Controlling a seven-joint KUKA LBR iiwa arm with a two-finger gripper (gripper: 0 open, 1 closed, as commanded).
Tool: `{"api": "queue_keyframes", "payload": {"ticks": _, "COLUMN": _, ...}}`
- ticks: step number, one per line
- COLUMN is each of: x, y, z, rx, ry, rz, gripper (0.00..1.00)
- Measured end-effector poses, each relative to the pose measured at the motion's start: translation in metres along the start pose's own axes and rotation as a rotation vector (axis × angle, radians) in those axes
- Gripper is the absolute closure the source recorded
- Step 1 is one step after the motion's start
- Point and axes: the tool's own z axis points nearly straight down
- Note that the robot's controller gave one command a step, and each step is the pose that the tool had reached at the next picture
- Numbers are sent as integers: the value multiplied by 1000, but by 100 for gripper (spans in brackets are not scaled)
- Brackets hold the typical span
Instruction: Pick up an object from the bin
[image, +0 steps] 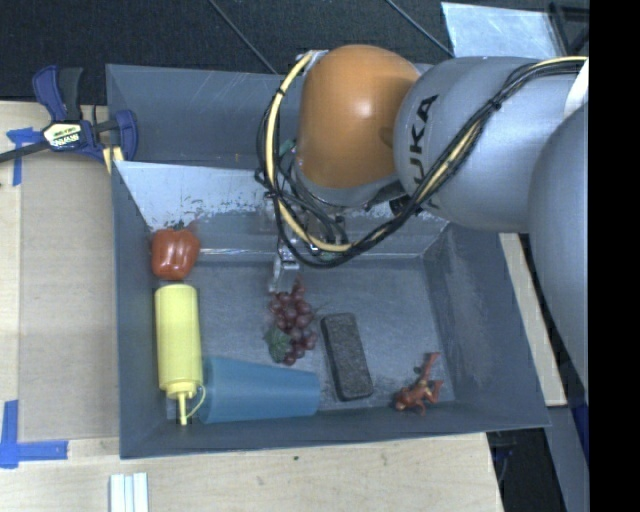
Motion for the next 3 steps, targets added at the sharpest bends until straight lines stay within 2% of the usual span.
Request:
{"api": "queue_keyframes", "payload": {"ticks": 1, "x": -3, "y": -46, "z": 118, "rx": 0, "ry": 0, "rz": -500, "gripper": 0}}
{"api": "queue_keyframes", "payload": {"ticks": 2, "x": -2, "y": -54, "z": 60, "rx": 0, "ry": -6, "rz": -674, "gripper": 0}}
{"api": "queue_keyframes", "payload": {"ticks": 3, "x": -2, "y": -49, "z": 113, "rx": 0, "ry": 4, "rz": -524, "gripper": 0}}
